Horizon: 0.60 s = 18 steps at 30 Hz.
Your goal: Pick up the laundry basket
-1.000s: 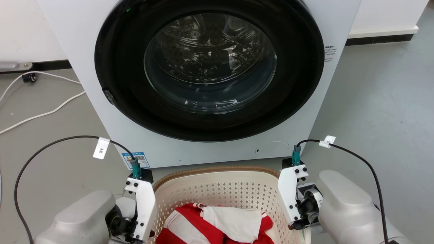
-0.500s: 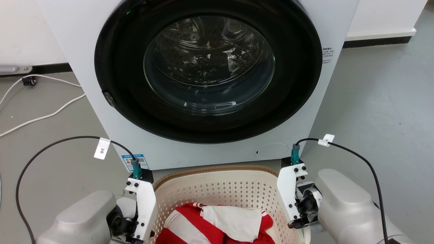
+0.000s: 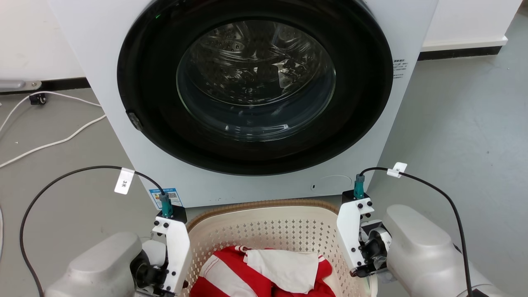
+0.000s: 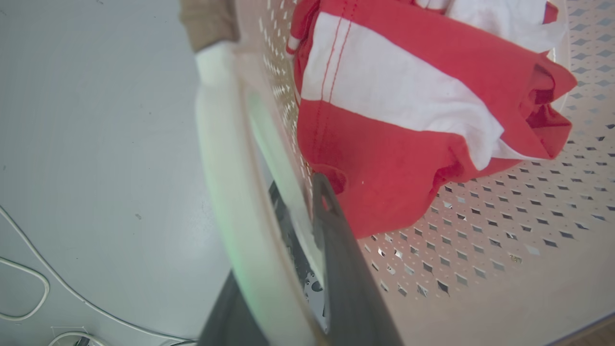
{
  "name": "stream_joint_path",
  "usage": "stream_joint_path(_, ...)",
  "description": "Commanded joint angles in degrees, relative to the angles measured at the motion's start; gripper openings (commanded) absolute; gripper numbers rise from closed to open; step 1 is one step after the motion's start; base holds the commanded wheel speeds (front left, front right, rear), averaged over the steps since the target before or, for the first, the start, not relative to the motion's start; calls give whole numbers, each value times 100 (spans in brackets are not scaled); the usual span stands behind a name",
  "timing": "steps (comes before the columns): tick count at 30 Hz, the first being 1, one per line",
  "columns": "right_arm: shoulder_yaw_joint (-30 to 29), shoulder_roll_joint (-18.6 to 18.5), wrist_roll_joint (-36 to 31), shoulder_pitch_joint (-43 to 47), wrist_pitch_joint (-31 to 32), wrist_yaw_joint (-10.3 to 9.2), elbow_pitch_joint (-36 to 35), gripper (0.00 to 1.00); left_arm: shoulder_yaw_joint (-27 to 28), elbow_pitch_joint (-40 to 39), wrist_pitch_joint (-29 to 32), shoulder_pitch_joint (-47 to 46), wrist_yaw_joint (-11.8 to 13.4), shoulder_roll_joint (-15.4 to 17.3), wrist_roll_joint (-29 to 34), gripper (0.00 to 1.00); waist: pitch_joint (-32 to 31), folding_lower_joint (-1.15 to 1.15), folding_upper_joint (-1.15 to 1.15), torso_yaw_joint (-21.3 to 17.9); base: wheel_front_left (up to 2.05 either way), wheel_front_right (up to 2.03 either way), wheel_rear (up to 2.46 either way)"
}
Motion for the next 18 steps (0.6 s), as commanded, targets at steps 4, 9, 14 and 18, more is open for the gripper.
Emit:
stream_joint_path(4, 83, -33, 19, -125, -41, 78, -39, 0, -57, -1, 75, 86, -72, 38, 79, 0, 0, 0, 0, 7, 0, 0, 0)
stream_joint_path(9, 135, -34, 44, -150, -56, 78, 13, 0, -55, 4, 81, 98, -72, 31, 60, 0, -8, 0, 0, 22, 0, 0, 0)
stream_joint_path(14, 178, -36, 51, -170, -74, 79, 47, 0, -56, 30, 87, 97, -72, 29, 38, 0, -7, 0, 0, 25, 0, 0, 0)
stream_joint_path(18, 218, -36, 79, -164, -88, 79, 43, 0, -57, 38, 97, 57, -72, 23, 52, 0, -7, 0, 0, 34, 0, 0, 0)
